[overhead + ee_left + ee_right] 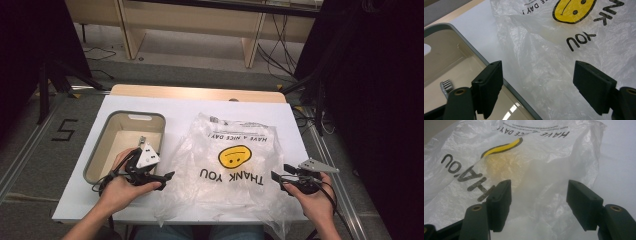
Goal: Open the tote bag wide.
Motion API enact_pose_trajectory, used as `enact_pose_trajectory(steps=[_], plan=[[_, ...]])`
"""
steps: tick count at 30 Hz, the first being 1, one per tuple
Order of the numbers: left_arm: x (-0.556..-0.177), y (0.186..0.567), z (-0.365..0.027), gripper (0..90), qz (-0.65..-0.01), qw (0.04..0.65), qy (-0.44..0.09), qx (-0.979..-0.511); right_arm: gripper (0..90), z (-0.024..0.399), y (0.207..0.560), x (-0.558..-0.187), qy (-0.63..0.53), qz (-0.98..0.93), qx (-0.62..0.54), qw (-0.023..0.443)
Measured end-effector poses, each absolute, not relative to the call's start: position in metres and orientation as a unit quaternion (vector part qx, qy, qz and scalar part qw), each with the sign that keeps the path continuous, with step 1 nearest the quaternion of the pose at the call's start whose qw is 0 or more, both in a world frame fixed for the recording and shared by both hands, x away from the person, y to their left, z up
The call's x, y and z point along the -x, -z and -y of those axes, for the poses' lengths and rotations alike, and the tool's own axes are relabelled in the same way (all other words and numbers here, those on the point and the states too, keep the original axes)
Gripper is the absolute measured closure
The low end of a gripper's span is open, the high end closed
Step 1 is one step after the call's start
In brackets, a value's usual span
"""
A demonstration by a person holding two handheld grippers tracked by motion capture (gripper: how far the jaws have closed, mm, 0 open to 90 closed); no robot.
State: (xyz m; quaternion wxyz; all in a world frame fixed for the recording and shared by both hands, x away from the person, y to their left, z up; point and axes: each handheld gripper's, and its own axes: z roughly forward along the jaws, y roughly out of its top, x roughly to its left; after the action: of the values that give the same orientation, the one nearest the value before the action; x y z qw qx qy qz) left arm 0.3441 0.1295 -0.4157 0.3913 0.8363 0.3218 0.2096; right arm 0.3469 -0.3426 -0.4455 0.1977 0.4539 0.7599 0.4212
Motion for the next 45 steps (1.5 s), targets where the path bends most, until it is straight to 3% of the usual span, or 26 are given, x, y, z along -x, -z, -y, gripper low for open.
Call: enact_pose_trajectory(steps=[7, 14, 22, 27, 34, 45], plan=[[-0.341, 0.411, -0.120, 25.2, -0.314, 0.390, -0.210, -0.840, 37.4, 0.347, 0.445, -0.348, -0.411, -0.757, -0.467, 0.201], [-0.329, 0.406, -0.084, 26.2, -0.268, 0.396, -0.190, -0.858, 37.4, 0.349, 0.445, -0.352, -0.402, -0.752, -0.483, 0.200], [-0.326, 0.429, -0.048, 26.8, -0.240, 0.340, -0.137, -0.899, 37.9, 0.351, 0.447, -0.355, -0.380, -0.753, -0.503, 0.189], [-0.330, 0.454, -0.037, 32.4, -0.231, 0.280, -0.091, -0.927, 39.8, 0.354, 0.451, -0.357, -0.357, -0.758, -0.517, 0.175], [-0.333, 0.462, -0.032, 38.8, -0.230, 0.259, -0.087, -0.934, 41.9, 0.355, 0.459, -0.360, -0.326, -0.765, -0.534, 0.150], [-0.341, 0.468, -0.028, 53.1, -0.229, 0.226, -0.061, -0.945, 53.4, 0.353, 0.466, -0.363, -0.295, -0.784, -0.532, 0.124]])
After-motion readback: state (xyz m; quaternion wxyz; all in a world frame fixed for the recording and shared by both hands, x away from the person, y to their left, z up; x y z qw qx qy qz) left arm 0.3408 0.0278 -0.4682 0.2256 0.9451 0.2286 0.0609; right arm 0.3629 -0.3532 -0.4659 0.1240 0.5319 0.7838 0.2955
